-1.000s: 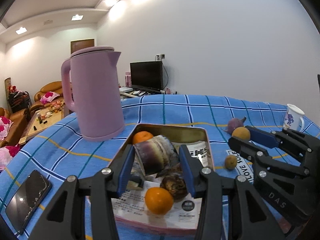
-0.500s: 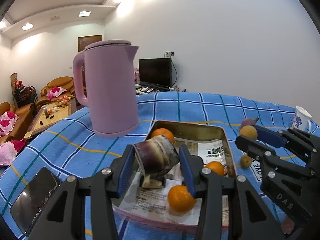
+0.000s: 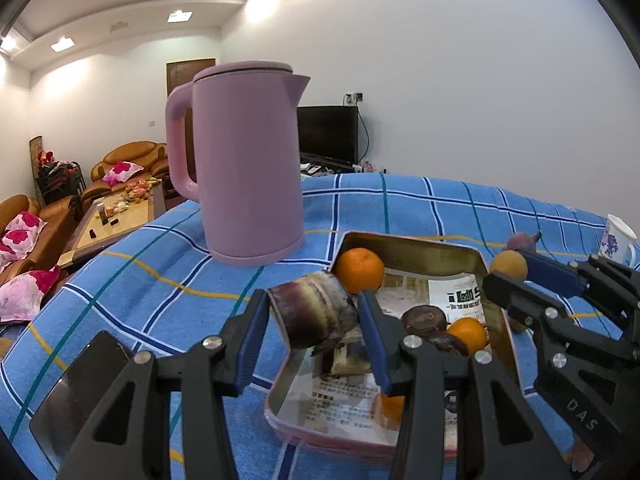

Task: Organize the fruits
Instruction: 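Bring the yellow fruit over the pink tin with the right tool while the left tool brings the snack roll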

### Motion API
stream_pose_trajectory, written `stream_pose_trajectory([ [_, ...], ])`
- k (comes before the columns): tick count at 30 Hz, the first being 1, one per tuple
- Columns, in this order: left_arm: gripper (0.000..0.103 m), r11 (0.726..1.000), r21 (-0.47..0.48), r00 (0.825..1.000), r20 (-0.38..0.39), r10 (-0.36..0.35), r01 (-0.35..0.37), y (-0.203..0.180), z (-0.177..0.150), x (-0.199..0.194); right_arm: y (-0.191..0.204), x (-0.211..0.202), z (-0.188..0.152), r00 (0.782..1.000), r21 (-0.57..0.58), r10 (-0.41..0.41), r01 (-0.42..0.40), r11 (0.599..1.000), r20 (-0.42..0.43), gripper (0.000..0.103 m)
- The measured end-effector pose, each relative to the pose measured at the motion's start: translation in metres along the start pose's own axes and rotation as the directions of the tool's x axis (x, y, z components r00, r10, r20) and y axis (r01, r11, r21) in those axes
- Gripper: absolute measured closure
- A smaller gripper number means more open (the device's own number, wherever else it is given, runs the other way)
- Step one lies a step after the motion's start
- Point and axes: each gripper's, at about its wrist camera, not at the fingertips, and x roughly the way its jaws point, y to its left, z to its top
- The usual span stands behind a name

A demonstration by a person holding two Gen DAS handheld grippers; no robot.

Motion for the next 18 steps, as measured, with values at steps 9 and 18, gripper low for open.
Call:
stream_pose_trajectory([
  [9, 0.056, 1.000, 0.007, 0.999, -0.041, -0.026, 0.027, 0.004, -0.001, 0.008, 0.016, 0.017, 0.002, 0.999, -0.027, 0.039, -0.040, 0.999, -0.037, 0.073],
  [18, 0.056, 0.999, 0.026, 0.997, -0.065, -0.041, 0.042, 0.000, -0.001, 0.012, 0.018, 0.025, 0.002, 0.994, -0.032, 0.067, -0.070, 0.997, -0.082, 0.073],
])
